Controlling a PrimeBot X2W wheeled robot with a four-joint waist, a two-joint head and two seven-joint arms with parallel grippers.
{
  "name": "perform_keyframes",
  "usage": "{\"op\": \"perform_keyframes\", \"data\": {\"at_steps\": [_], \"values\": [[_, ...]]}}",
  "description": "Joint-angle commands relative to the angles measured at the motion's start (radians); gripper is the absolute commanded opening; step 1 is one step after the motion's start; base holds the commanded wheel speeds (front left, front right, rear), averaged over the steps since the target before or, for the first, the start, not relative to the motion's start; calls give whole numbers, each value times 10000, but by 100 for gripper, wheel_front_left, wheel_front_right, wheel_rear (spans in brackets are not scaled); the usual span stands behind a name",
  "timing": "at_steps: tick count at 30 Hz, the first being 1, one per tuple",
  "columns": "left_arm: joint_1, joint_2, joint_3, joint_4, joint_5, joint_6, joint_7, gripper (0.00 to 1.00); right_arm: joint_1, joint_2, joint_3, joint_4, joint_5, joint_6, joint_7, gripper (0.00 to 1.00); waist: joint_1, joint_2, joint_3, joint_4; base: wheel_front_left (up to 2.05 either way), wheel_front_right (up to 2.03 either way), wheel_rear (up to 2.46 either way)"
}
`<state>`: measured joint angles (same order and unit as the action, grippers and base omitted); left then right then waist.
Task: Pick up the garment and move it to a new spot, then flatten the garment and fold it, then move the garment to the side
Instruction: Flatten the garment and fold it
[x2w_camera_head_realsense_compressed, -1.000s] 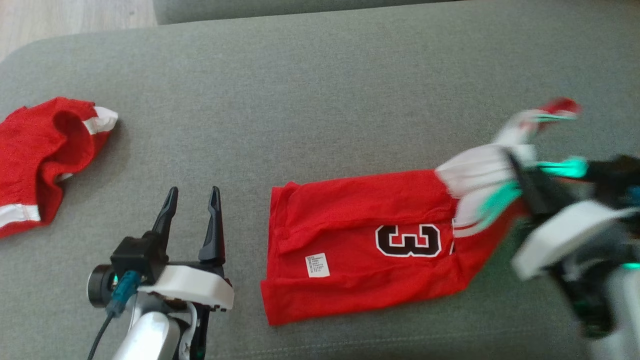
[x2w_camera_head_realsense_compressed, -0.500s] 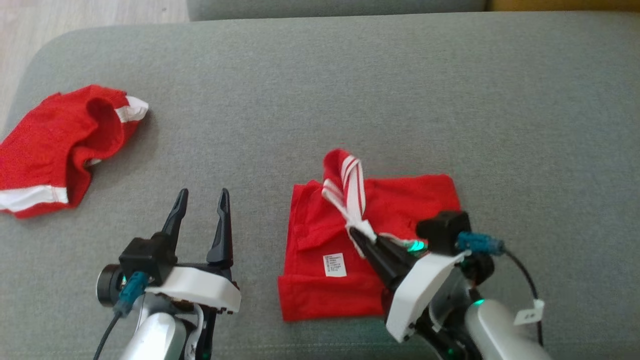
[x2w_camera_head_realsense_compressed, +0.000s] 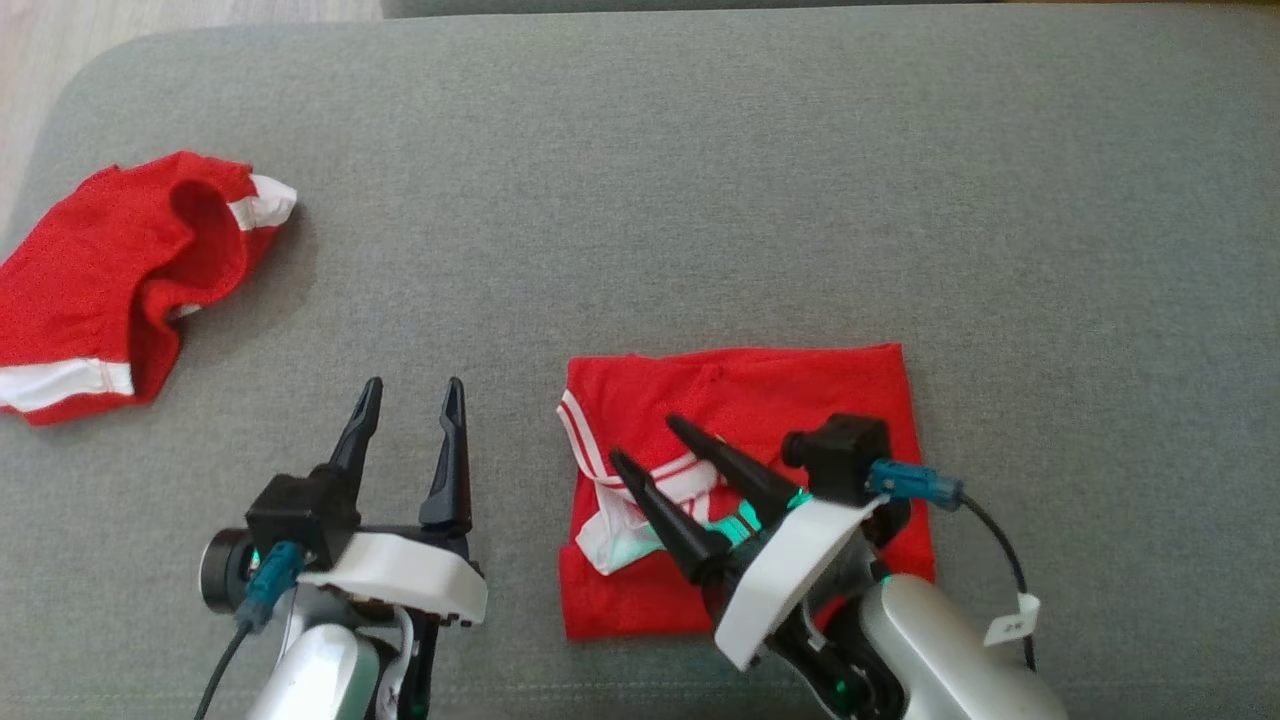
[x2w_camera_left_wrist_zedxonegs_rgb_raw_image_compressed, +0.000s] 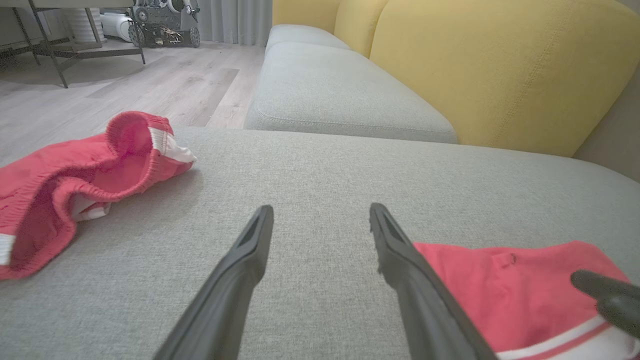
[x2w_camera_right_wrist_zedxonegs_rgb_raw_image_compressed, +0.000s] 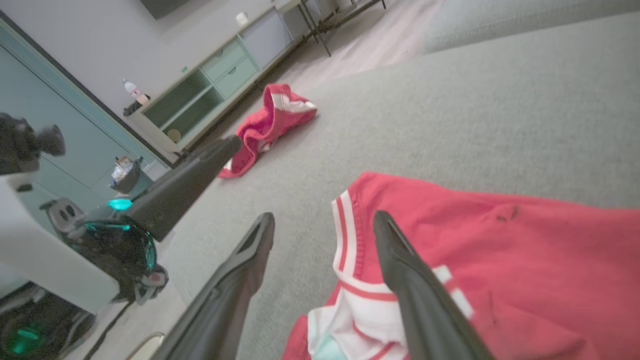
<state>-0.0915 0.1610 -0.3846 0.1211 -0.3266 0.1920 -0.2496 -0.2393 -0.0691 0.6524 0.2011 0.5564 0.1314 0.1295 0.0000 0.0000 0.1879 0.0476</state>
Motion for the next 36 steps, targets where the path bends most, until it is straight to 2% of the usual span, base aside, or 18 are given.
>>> {"op": "perform_keyframes", "data": {"at_steps": [1, 4, 7, 11, 17, 21, 27, 36], "values": [[-431, 48, 382, -271, 128, -48, -122, 100, -359, 187, 194, -382, 100, -7, -289, 100, 0, 0, -5, -30, 0, 0, 0], [-413, 19, 435, -262, 141, -63, -122, 100, -626, 188, 123, -712, 59, -7, -857, 100, 0, 0, -3, -105, 0, 0, 0], [-377, 15, 506, -266, 166, -63, -122, 100, -780, 142, -511, -1096, -299, -7, -1264, 100, 0, 0, -24, -218, 0, 0, 0], [-301, 28, 589, -268, 208, -61, -122, 100, -599, -336, -2076, -1572, -890, -7, -1458, 100, 0, 0, -109, -371, 0, 0, 0], [-168, 113, 682, -224, 229, -81, -122, 100, 450, -1044, -4588, -1987, -1715, -7, -1191, 100, 0, 0, -332, -552, 0, 0, 0], [-11, 229, 709, -199, 229, -56, -107, 100, 1259, -1274, -5656, -2244, -2122, -7, -1037, 100, 0, 0, -521, -728, 0, 0, 0], [139, 391, 691, -304, 235, 0, 51, 100, 2120, -1326, -6024, -2662, -2353, -7, -890, 100, 0, 0, -659, -922, 0, 0, 0], [198, 473, 641, -362, 189, 61, 196, 100, 2275, -1294, -5944, -2789, -2406, -7, -747, 100, 0, 0, -705, -933, 0, 0, 0]]}}
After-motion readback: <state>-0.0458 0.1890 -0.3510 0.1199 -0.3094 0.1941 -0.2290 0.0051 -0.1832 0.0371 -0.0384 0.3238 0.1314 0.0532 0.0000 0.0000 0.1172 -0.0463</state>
